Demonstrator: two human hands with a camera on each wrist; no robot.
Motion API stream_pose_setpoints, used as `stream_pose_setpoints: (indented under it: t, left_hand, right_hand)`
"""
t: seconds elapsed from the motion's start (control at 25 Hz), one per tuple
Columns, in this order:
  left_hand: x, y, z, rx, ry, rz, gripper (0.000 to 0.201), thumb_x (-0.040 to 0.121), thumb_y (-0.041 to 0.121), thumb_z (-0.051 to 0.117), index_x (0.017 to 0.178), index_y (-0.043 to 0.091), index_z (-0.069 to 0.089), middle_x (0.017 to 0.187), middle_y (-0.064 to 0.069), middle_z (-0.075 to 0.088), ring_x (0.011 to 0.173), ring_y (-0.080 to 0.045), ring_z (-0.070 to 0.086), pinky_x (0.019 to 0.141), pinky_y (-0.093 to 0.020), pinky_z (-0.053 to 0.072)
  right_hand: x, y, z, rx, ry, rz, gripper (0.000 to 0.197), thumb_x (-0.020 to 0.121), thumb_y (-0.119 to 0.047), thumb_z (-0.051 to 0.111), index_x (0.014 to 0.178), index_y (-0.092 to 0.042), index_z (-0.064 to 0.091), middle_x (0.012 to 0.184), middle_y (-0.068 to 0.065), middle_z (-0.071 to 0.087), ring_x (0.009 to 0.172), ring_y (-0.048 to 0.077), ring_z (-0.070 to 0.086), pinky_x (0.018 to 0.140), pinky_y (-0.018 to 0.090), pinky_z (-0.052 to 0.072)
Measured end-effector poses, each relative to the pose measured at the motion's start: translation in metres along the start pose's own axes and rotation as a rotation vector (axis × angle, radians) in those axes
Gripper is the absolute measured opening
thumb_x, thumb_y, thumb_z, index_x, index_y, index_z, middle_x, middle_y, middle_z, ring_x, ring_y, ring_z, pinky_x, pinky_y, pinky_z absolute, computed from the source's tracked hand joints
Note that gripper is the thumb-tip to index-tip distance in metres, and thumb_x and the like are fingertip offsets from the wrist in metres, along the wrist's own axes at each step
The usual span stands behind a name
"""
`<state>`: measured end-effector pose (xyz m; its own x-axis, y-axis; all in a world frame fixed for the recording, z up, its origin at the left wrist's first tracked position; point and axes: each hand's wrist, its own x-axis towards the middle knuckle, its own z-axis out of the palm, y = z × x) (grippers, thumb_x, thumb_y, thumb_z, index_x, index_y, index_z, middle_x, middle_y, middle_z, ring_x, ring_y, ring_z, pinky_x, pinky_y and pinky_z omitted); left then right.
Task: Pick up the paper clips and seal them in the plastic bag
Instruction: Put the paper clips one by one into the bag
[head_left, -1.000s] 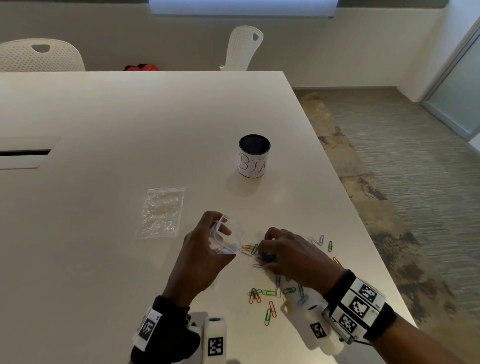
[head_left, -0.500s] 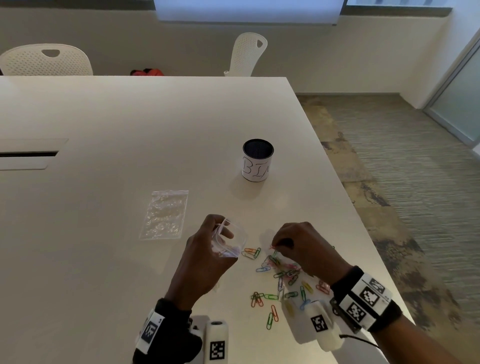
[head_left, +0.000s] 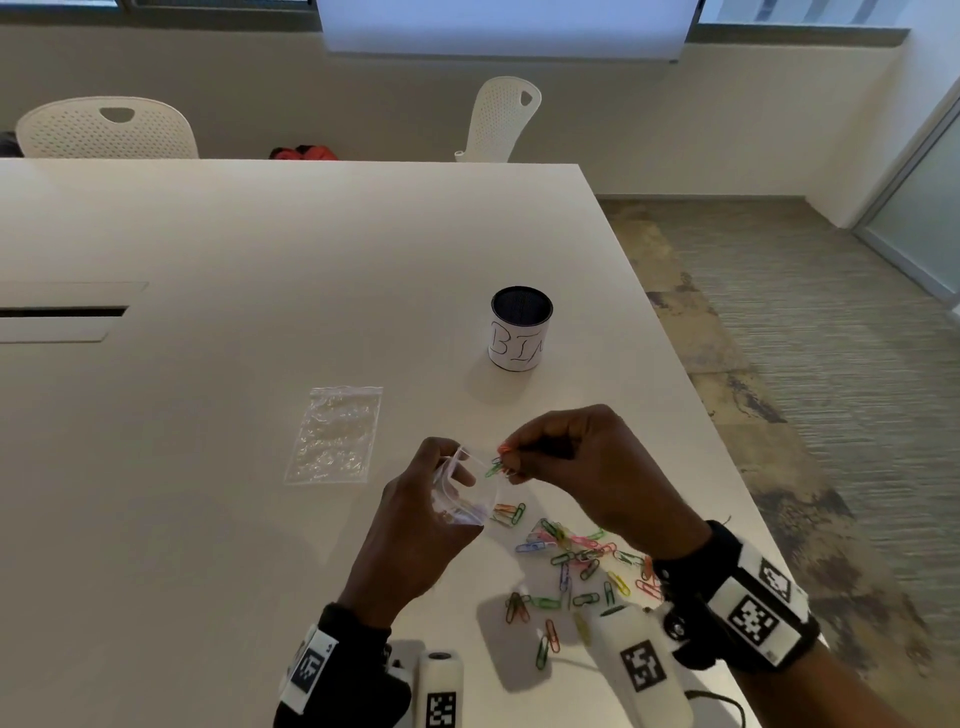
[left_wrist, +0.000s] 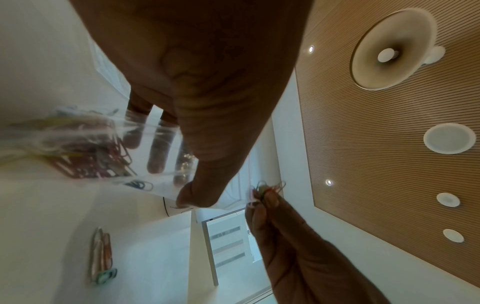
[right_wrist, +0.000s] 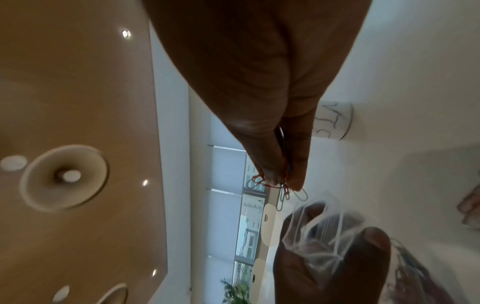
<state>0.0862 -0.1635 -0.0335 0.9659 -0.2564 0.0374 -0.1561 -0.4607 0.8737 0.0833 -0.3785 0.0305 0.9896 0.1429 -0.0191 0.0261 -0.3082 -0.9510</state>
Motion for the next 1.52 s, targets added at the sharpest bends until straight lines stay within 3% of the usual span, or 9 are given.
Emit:
stream_pose_setpoints:
  t: [0.24,0.44,0.68,0.8,1.0,1.2,1.32,1.44,1.52]
  left_hand:
    - [-0.002,0.004,-0.003,-0.016,-0.007,-0.015,0.054,0.078,0.014,0.087,0.119,0.025,0.054,0.095,0.012,0.069,0.085,0.005,0.066,0.066,-0.010,0.053]
    - [-0.002,0.000,-0.004,-0.007,-0.005,-0.009,0.053,0.079,0.013,0.087,0.120,0.023,0.055,0.097,0.010,0.071,0.089,0.004,0.068,0.066,-0.010,0.054]
    - [-0.002,-0.003,-0.006,-0.006,0.032,0.006,0.051,0.079,0.020,0.088,0.117,0.026,0.055,0.100,0.013,0.068,0.094,0.002,0.063,0.066,-0.011,0.054]
    - [-0.004,-0.004,-0.009,-0.005,0.049,0.010,0.050,0.081,0.019,0.087,0.118,0.027,0.055,0.100,0.014,0.067,0.094,0.002,0.064,0.066,-0.011,0.054]
    - [-0.005,-0.006,-0.009,0.003,0.044,0.013,0.053,0.079,0.017,0.088,0.119,0.028,0.055,0.101,0.014,0.068,0.094,0.002,0.066,0.067,-0.014,0.057]
    - [-0.004,-0.006,-0.007,-0.005,0.037,0.017,0.053,0.080,0.020,0.087,0.119,0.030,0.054,0.101,0.013,0.068,0.093,-0.002,0.066,0.069,-0.017,0.059]
    - [-0.003,-0.007,-0.007,-0.016,0.034,0.014,0.051,0.080,0.022,0.086,0.119,0.032,0.054,0.101,0.013,0.069,0.093,-0.006,0.067,0.071,-0.021,0.061]
    - [-0.002,-0.007,-0.008,-0.013,0.025,0.011,0.051,0.081,0.021,0.086,0.119,0.032,0.054,0.101,0.015,0.068,0.093,-0.004,0.067,0.071,-0.019,0.061]
    - [-0.002,-0.006,-0.008,-0.012,0.018,0.009,0.051,0.081,0.021,0.086,0.119,0.031,0.053,0.101,0.014,0.068,0.091,-0.005,0.068,0.070,-0.018,0.060]
  right_hand:
    - [0.010,-0.010,0.034,-0.394,-0.075,-0.210,0.014,0.088,-0.012,0.079,0.101,-0.017,0.082,0.095,-0.003,0.081,0.083,0.005,0.075,0.082,0.023,0.060]
    - [0.013,-0.016,0.034,-0.427,-0.121,-0.240,0.014,0.091,-0.011,0.076,0.100,-0.020,0.082,0.091,-0.005,0.081,0.080,0.002,0.075,0.079,0.021,0.061]
    - [0.019,0.000,0.014,-0.386,0.036,-0.194,0.012,0.090,-0.005,0.075,0.095,-0.015,0.078,0.084,-0.004,0.077,0.075,0.005,0.073,0.076,0.023,0.062]
    - [0.022,0.029,0.013,-0.549,-0.154,-0.150,0.014,0.090,-0.011,0.076,0.104,-0.016,0.077,0.099,-0.003,0.076,0.084,0.005,0.070,0.080,0.030,0.062]
    - [0.016,0.057,0.026,-0.715,-0.426,-0.136,0.040,0.087,-0.033,0.078,0.125,-0.024,0.069,0.131,-0.008,0.061,0.111,0.006,0.057,0.096,0.023,0.051]
    - [0.007,0.062,0.014,-0.809,-0.481,-0.152,0.023,0.092,-0.024,0.073,0.114,-0.019,0.072,0.126,-0.006,0.061,0.111,0.010,0.056,0.096,0.033,0.056]
    - [-0.001,0.060,-0.001,-0.834,-0.480,-0.139,0.016,0.095,-0.024,0.070,0.111,-0.021,0.071,0.122,-0.006,0.062,0.105,0.009,0.058,0.090,0.031,0.057]
    - [-0.009,0.059,-0.015,-0.891,-0.504,-0.061,0.057,0.085,-0.050,0.075,0.136,-0.033,0.056,0.138,-0.014,0.047,0.118,0.005,0.051,0.091,0.020,0.050]
    - [-0.014,0.059,-0.019,-1.014,-0.556,-0.038,0.084,0.077,-0.057,0.079,0.150,-0.041,0.039,0.146,-0.015,0.037,0.128,0.006,0.044,0.094,0.021,0.046]
